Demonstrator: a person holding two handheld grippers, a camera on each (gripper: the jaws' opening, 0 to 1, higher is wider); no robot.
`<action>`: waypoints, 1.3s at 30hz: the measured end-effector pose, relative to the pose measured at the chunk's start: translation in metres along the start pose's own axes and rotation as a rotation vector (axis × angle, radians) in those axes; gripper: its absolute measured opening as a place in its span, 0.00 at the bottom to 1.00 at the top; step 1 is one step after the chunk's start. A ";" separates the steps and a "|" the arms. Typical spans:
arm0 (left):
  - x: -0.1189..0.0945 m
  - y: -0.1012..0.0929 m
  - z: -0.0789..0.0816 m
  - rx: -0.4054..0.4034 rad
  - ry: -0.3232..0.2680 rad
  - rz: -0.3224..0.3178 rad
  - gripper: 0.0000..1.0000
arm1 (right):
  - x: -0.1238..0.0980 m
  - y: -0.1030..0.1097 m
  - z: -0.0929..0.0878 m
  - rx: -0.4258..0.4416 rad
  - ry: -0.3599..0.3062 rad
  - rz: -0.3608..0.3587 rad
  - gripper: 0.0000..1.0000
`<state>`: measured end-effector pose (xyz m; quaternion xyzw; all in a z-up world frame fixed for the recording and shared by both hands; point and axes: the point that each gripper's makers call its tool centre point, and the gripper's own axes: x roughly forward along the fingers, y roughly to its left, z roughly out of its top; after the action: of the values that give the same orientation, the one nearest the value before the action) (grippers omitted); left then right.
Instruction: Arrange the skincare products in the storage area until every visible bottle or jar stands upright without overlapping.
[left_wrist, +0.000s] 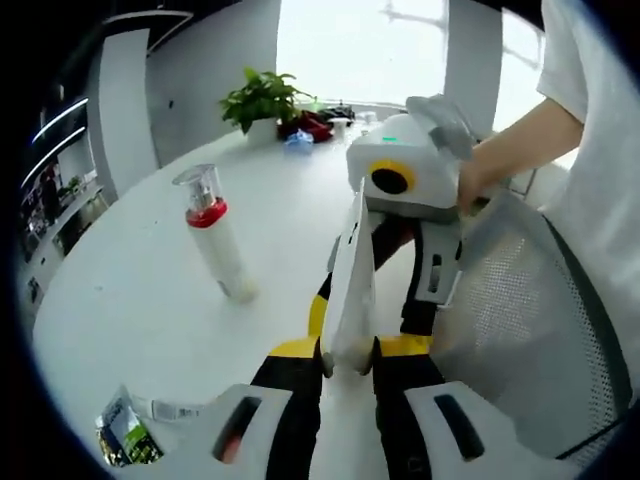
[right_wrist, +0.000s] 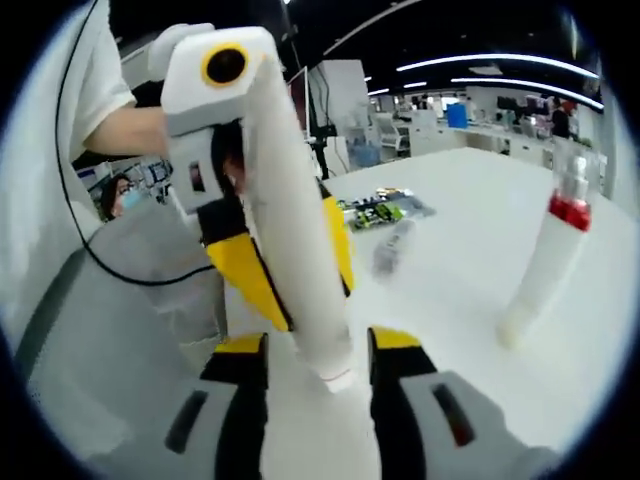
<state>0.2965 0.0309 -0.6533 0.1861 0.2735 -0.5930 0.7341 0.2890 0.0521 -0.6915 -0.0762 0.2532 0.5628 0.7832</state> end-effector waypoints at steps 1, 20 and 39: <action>0.000 0.001 0.000 0.004 0.002 0.000 0.15 | -0.002 -0.002 -0.001 0.006 -0.004 -0.015 0.46; 0.010 0.053 0.015 0.040 -0.010 0.012 0.16 | -0.022 -0.019 -0.010 0.103 -0.025 -0.160 0.77; 0.029 0.109 0.033 0.077 -0.018 0.030 0.16 | -0.044 -0.037 -0.015 0.153 -0.036 -0.276 0.94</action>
<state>0.4122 0.0139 -0.6509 0.2131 0.2408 -0.5937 0.7377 0.3077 -0.0036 -0.6893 -0.0405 0.2685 0.4303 0.8609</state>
